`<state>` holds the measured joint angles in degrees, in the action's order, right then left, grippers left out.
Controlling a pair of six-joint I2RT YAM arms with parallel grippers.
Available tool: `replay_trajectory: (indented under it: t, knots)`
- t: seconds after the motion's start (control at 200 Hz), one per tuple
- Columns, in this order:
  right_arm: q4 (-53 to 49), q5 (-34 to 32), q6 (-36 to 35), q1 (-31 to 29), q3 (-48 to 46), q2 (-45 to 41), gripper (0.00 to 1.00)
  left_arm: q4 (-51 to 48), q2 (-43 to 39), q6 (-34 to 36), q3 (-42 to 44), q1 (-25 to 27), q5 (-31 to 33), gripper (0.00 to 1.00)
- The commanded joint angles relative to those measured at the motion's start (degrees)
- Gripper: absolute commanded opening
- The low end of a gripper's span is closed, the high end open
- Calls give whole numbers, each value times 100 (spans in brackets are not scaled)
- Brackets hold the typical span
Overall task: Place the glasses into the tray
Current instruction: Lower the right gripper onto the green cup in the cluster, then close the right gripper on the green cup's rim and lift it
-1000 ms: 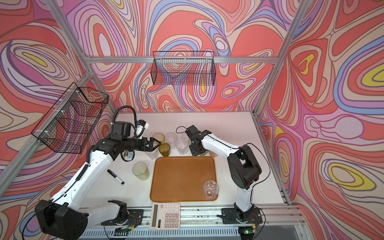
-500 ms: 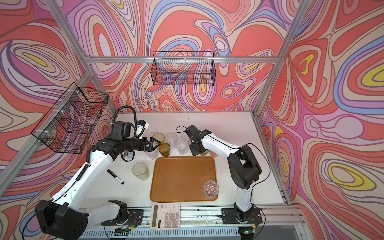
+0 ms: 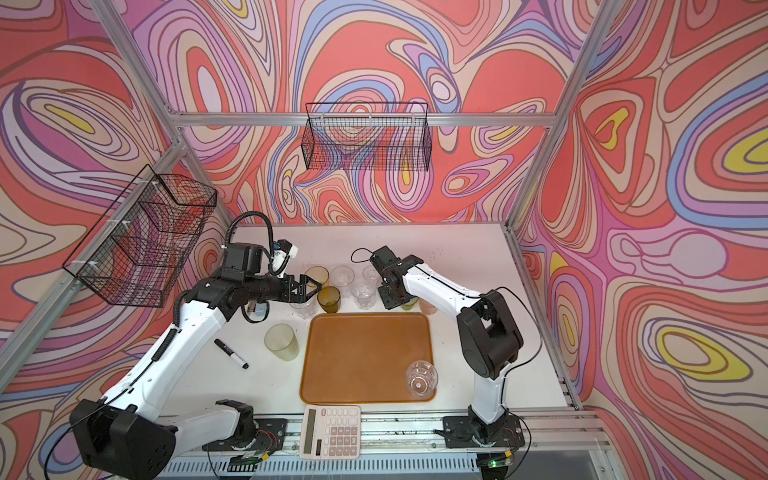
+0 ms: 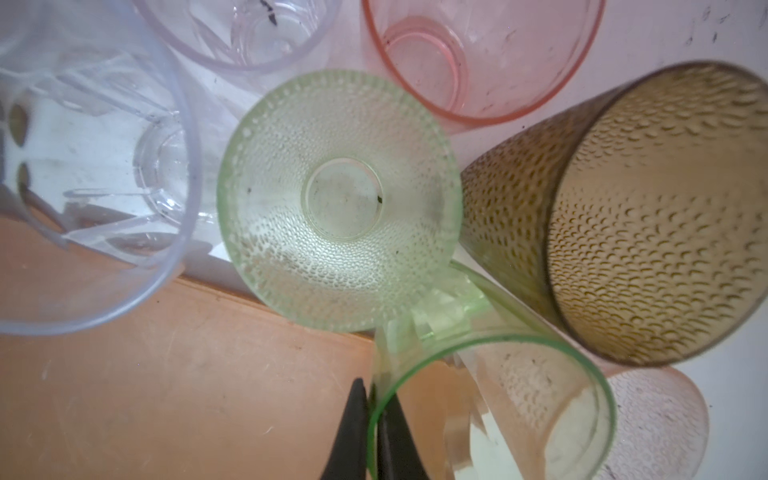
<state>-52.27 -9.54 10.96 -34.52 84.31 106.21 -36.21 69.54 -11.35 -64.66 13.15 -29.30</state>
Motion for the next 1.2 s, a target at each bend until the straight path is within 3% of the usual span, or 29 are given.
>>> replay_trajectory:
  t: [0.0, 0.536, 1.192]
  knots:
    - [-286, -53, 3, 25, 197, -267, 0, 4, 52, 54, 6, 26, 31, 96]
    - [-1009, 363, 142, -12, 428, -832, 0, -3, -17, 63, 0, 30, 139, 96]
    - [-1652, 644, 765, -366, -180, -1600, 0, -1, -28, 63, -17, 26, 126, 97]
